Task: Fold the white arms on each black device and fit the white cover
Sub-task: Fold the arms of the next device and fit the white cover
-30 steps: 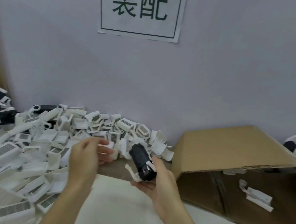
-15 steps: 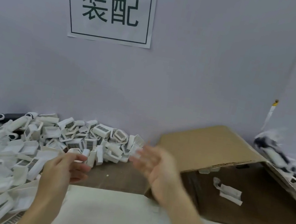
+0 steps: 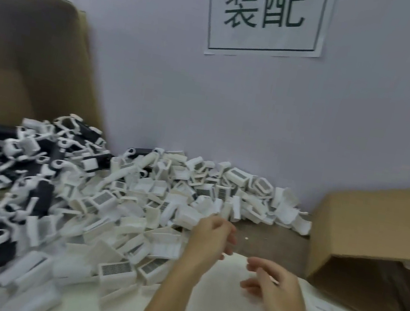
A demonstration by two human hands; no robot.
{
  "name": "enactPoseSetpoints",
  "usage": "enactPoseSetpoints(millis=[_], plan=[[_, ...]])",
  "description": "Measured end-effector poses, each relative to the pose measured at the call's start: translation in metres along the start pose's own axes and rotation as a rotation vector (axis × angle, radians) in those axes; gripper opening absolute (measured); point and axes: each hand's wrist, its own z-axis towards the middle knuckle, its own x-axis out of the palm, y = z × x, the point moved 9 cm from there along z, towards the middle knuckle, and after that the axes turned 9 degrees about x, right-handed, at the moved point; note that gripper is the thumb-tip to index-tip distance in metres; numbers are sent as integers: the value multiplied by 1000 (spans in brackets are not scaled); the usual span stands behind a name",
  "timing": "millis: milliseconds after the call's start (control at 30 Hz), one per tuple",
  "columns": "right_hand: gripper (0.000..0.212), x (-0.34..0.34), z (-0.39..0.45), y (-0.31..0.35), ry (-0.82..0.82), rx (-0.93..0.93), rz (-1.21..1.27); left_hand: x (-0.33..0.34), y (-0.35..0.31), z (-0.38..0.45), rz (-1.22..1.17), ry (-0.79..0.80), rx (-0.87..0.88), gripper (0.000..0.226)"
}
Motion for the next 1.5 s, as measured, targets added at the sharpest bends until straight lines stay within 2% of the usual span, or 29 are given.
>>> enactPoseSetpoints(millis=[200, 300, 367, 467, 567, 667, 733, 867, 933, 1133, 1267, 1400, 1500], plan=[[38, 4, -3, 8, 18, -55, -26, -24, -5, 5, 90, -153, 36, 19], [37, 4, -3, 10, 32, -49, -25, -46, -17, 18, 220, -153, 95, 12], [36, 4, -3, 10, 36, -42, -9, -70, -30, 29, 469, -152, 188, 12], [35, 5, -2, 10, 37, -38, -9, -110, -37, 51, 1015, -121, 318, 25], [35, 10, -4, 10, 64, -1, -2, -166, -19, 78, 1326, -53, 230, 39], [34, 8, -5, 9, 63, 48, 57, -231, -8, 99, 1581, -123, 161, 52], [31, 12, -2, 11, 66, 88, 106, -266, 4, 110, 1714, -152, 94, 69], [24, 23, -8, 25, -75, 149, 187, -309, 28, 134, 1694, -202, -79, 99], [25, 23, -5, 17, -14, 164, 170, -315, 32, 148, 1655, -213, -98, 99], [33, 22, 7, 0, 265, 243, 101, -324, 48, 175, 1604, -75, -150, 84], [32, 13, 19, -8, 194, 197, 93, -322, 40, 179, 1492, -67, -147, 71], [43, 14, 22, -13, 220, 212, 150, -319, 21, 178, 1422, -109, -10, 46], [29, 17, 18, -15, 283, 244, 252, -323, 3, 173, 1312, -214, 90, 42]])
